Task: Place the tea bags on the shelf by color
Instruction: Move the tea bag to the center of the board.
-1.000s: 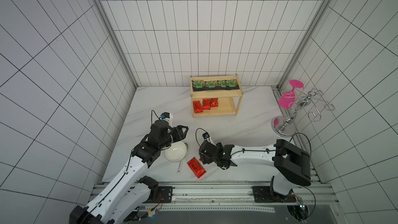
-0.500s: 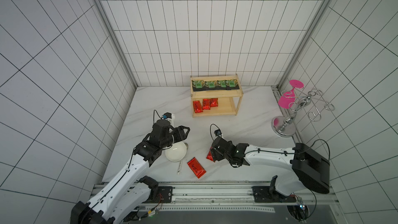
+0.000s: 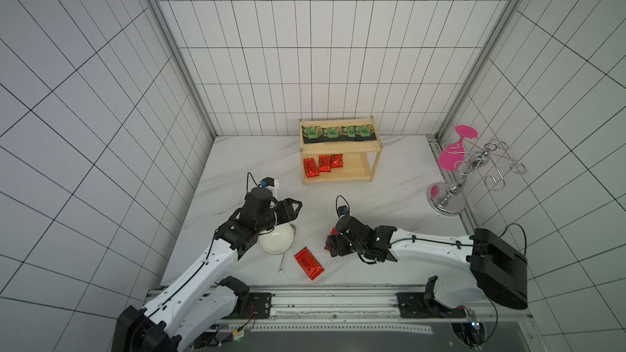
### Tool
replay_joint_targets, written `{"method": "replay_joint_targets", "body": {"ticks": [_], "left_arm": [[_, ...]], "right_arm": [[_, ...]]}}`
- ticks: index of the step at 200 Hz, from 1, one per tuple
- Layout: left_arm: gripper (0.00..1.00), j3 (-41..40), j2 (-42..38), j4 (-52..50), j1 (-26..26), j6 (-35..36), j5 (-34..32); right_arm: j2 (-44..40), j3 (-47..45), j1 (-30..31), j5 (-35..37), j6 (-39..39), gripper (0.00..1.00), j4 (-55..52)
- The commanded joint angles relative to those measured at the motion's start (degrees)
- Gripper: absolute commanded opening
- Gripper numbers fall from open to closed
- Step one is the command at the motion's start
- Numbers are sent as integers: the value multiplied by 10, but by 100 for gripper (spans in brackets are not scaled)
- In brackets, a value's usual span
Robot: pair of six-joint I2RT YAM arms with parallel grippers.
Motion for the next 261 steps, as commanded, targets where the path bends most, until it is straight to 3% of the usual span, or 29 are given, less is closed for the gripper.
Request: {"method": "replay_joint_targets", "body": {"ticks": [1,51,102,140,165,204,261], "left_arm": [[58,-4,0,9,-2,4,-4],[58,-8,0,9,-1,8,-10],[58,-11,-1,9,1,11,-15],[58,-16,4,17,1,8,-10],[58,-16,11,21,2,7,-4],[58,-16,36,40,-13,1,7],[57,10,146,89,-94,-1,12]], "right_arm": [[20,22,1,-17,24,90,-12],[82,72,3,-14,-14,84,-23],[136,133,25,68,-48,82,-127],[131,132,33,101,-73,66,-144],[117,120,32,121,-104,62,-143],[101,96,11,127,-175,62,-123],[23,45,-34,154,-209,73,-127]]}}
